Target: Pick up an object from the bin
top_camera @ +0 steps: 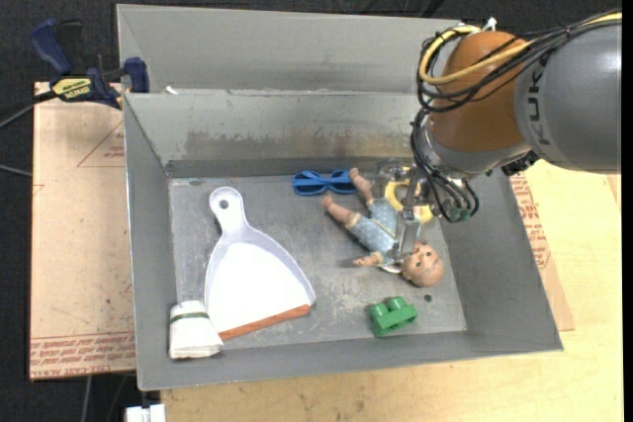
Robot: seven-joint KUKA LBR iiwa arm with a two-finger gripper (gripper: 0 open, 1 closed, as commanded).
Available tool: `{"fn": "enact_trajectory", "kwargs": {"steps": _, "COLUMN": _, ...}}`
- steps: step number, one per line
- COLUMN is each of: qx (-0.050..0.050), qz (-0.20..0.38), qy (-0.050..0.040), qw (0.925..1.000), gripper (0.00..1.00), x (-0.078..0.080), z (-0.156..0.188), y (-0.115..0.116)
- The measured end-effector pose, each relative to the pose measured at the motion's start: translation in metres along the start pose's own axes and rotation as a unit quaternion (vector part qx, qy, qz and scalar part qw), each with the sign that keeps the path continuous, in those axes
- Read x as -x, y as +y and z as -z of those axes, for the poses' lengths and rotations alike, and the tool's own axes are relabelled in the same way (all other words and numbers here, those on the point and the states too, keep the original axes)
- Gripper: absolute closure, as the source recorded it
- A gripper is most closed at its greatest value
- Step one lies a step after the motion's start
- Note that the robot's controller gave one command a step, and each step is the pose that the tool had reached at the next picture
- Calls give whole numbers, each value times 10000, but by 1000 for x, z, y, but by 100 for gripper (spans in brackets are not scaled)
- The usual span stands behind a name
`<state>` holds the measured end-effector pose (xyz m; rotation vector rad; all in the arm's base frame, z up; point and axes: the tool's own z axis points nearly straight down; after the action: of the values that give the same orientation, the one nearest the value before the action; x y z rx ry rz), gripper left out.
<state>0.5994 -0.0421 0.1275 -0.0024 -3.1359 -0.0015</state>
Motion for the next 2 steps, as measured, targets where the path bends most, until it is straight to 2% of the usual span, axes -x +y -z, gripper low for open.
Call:
{"fn": "enact_trajectory", "kwargs": {"steps": 1, "qx": -2, "qz": 5, "qy": -37, "qw": 10000, "gripper": 0, "x": 2, "z": 5, "y": 0}}
{"fn": "enact_trajectory", "kwargs": {"steps": 2, "qx": 5, "qz": -630, "qy": -63, "qw": 9980, "gripper": 0, "x": -13, "z": -32, "y": -3}}
